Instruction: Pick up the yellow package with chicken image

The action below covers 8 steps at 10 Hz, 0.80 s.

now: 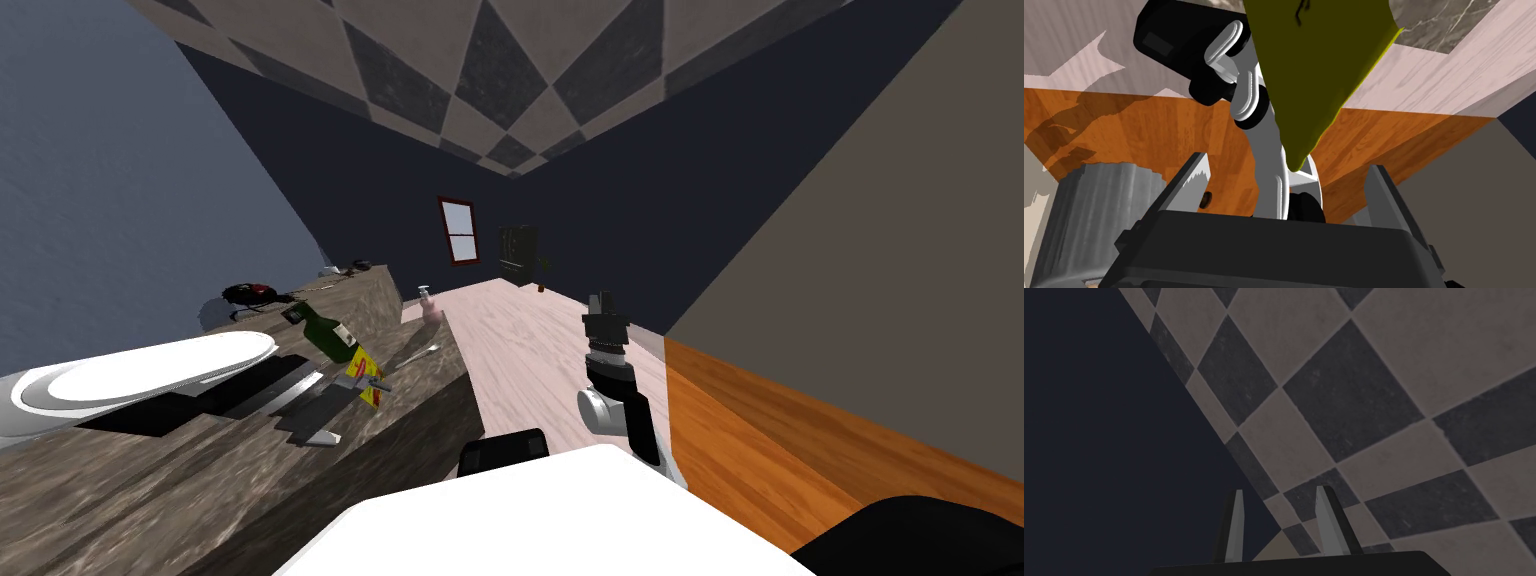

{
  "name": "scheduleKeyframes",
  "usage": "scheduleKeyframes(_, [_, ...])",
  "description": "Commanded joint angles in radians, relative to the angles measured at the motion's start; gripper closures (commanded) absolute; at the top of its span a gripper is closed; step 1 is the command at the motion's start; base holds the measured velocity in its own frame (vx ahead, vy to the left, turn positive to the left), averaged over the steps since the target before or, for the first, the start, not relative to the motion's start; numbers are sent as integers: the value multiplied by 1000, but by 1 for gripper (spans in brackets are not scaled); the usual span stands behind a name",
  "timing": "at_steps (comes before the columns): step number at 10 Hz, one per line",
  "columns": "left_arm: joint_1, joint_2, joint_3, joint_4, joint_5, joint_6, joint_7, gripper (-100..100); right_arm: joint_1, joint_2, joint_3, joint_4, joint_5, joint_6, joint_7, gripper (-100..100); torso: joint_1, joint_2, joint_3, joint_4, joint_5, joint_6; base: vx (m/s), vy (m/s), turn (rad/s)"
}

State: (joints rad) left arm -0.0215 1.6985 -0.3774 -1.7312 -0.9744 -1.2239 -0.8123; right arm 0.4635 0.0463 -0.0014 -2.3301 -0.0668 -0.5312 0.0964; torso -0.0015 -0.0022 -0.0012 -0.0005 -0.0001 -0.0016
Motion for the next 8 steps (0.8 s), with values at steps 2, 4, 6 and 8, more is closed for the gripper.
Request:
scheduleKeyframes(2, [-31, 50, -23, 32, -52, -27, -34, -100, 0, 0, 0, 0, 0, 0, 0, 0, 0, 1, 1, 0, 0, 0, -2, -3, -120])
scheduleKeyframes(4, [-51, 117, -46, 55, -105, -46, -74, -100, 0, 0, 0, 0, 0, 0, 0, 0, 0, 1, 1, 0, 0, 0, 4, -16, -140])
scheduleKeyframes(6, [-59, 147, -56, 63, -127, -54, -90, -100, 0, 0, 0, 0, 0, 0, 0, 0, 0, 1, 1, 0, 0, -1, -3, 0, -99])
scheduleKeyframes(8, [-72, 195, -71, 77, -162, -67, -116, -100, 0, 0, 0, 0, 0, 0, 0, 0, 1, 2, 1, 0, 0, -1, -2, -1, -84])
